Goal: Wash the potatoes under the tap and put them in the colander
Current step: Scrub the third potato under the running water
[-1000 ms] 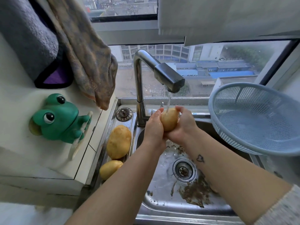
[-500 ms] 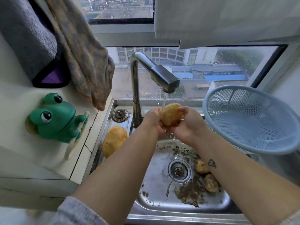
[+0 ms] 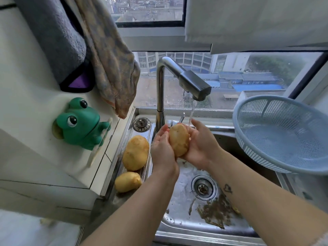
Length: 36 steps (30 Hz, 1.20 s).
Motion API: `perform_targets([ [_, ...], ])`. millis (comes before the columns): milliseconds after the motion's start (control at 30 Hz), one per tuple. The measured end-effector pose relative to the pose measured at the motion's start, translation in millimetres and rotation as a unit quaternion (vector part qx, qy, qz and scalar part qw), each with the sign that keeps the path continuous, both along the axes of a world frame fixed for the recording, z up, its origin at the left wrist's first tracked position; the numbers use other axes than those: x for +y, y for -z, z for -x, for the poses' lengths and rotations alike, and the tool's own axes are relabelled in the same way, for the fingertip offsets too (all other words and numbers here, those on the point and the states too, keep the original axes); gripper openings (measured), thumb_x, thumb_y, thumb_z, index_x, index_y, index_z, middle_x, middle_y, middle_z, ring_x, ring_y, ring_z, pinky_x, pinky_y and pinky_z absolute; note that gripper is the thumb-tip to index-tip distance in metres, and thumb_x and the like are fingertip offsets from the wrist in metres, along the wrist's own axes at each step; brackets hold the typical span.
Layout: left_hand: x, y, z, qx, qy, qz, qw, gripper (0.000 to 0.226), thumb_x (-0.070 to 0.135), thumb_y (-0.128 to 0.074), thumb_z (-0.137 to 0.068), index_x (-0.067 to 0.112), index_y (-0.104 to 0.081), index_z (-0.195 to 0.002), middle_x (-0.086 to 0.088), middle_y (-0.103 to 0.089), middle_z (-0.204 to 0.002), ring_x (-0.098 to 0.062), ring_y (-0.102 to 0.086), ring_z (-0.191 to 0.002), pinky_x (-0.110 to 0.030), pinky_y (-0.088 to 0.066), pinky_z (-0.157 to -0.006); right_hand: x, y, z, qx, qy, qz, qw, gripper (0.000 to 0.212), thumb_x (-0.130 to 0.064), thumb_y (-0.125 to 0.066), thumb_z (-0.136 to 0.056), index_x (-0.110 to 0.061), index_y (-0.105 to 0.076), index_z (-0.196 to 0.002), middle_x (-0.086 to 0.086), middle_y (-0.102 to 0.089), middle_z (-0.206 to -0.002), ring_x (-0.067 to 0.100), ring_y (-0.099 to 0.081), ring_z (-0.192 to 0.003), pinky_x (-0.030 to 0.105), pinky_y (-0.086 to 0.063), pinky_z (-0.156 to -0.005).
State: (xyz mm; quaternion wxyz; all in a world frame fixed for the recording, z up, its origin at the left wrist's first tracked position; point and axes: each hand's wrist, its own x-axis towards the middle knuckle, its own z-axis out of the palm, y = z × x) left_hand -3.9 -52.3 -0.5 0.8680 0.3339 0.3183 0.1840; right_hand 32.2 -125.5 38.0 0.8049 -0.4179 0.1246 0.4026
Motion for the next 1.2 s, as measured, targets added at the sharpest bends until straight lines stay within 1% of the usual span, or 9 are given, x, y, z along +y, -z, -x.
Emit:
perform_targets([
  [200, 5, -3, -11, -0.001, 0.107, 0.031, 0.994, 0.024, 0.019, -0.038, -0.103, 0.019, -0.061, -0.109, -0.011, -0.067, -0.103, -0.025, -0.064, -0.090, -0.039, -0.051, -0.078, -10, -5, -9, -0.037, 0.002, 0.017, 0.999, 0.044, -0.033, -0.035, -0.100, -0.004, -0.053, -0.127, 0.019, -0.057, -0.116, 0.031, -0.054, -0.106, 0.045, -0.044, -0.096],
  [400, 10, -22, -39, 0.053, 0.261, 0.063, 0.962, 0.030, 0.025, -0.034, -0.102, 0.010, -0.058, -0.113, -0.018, -0.063, -0.099, -0.029, -0.061, -0.087, -0.049, -0.047, -0.089, -31, -8, -24, -0.198, -0.011, 0.153, 0.968, 0.041, -0.002, -0.048, -0.095, -0.015, -0.050, -0.134, 0.016, -0.058, -0.113, 0.024, -0.061, -0.089, 0.034, -0.053, -0.069],
  [567, 13, -17, -34, 0.064, 0.309, 0.097, 0.944, 0.036, 0.026, -0.034, -0.102, 0.002, -0.058, -0.114, -0.023, -0.065, -0.104, -0.031, -0.066, -0.090, -0.049, -0.055, -0.083, -54, -4, -30, -0.315, -0.114, 0.236, 0.912, 0.059, -0.011, -0.071, -0.084, -0.024, -0.048, -0.136, 0.011, -0.064, -0.112, 0.034, -0.065, -0.105, 0.050, -0.052, -0.094],
  [733, 17, -6, -21, 0.086, 0.321, 0.091, 0.939, 0.043, 0.036, -0.035, -0.103, 0.011, -0.048, -0.135, -0.021, -0.060, -0.120, -0.029, -0.063, -0.094, -0.043, -0.057, -0.078, -55, -1, -27, -0.441, -0.225, 0.317, 0.809, 0.064, -0.019, -0.083, -0.073, -0.031, -0.050, -0.127, 0.005, -0.062, -0.107, 0.017, -0.069, -0.092, 0.026, -0.059, -0.079],
  [900, 16, 3, 3, 0.111, 0.325, 0.068, 0.937, 0.037, 0.038, -0.029, -0.104, 0.016, -0.053, -0.122, -0.016, -0.053, -0.130, -0.033, -0.053, -0.115, -0.062, -0.042, -0.094, -59, 17, -30, -0.417, -0.161, 0.309, 0.839, 0.059, -0.019, -0.086, -0.067, -0.023, -0.054, -0.116, 0.007, -0.061, -0.106, 0.020, -0.068, -0.091, 0.029, -0.060, -0.075],
  [967, 8, 17, 18, 0.194, 0.407, -0.057, 0.891, 0.034, 0.033, -0.033, -0.104, 0.017, -0.052, -0.126, -0.009, -0.052, -0.128, -0.027, -0.051, -0.115, -0.061, -0.041, -0.098, -66, 34, -28, -0.379, -0.183, 0.345, 0.839, 0.059, -0.022, -0.087, -0.066, -0.022, -0.054, -0.115, 0.005, -0.058, -0.107, 0.019, -0.066, -0.090, 0.027, -0.059, -0.071],
  [1000, 3, 23, 26, 0.234, 0.468, -0.170, 0.835, 0.032, 0.030, -0.037, -0.103, 0.018, -0.052, -0.129, -0.005, -0.053, -0.129, -0.025, -0.052, -0.115, -0.055, -0.042, -0.100, -70, 45, -26, -0.394, -0.227, 0.409, 0.791, 0.059, -0.024, -0.088, -0.065, -0.022, -0.054, -0.114, 0.002, -0.057, -0.106, 0.016, -0.064, -0.088, 0.023, -0.056, -0.068],
  [1100, -5, 44, 39, 0.249, 0.552, -0.448, 0.657, 0.042, 0.019, -0.046, -0.100, 0.016, -0.046, -0.142, -0.006, -0.052, -0.140, -0.023, -0.054, -0.121, -0.028, -0.042, -0.093, -80, 77, -15, -0.469, -0.359, 0.583, 0.558, 0.059, -0.031, -0.084, -0.062, -0.027, -0.052, -0.111, -0.001, -0.046, -0.103, 0.016, -0.056, -0.085, 0.023, -0.043, -0.069],
  [1200, -3, 45, 43, 0.253, 0.538, -0.469, 0.653, 0.052, 0.023, -0.051, -0.099, 0.018, -0.036, -0.148, -0.009, -0.047, -0.145, -0.024, -0.054, -0.121, -0.024, -0.042, -0.084, -76, 89, -4, -0.460, -0.355, 0.562, 0.589, 0.059, -0.037, -0.085, -0.061, -0.025, -0.050, -0.107, -0.003, -0.050, -0.101, 0.015, -0.051, -0.091, 0.024, -0.038, -0.073],
])
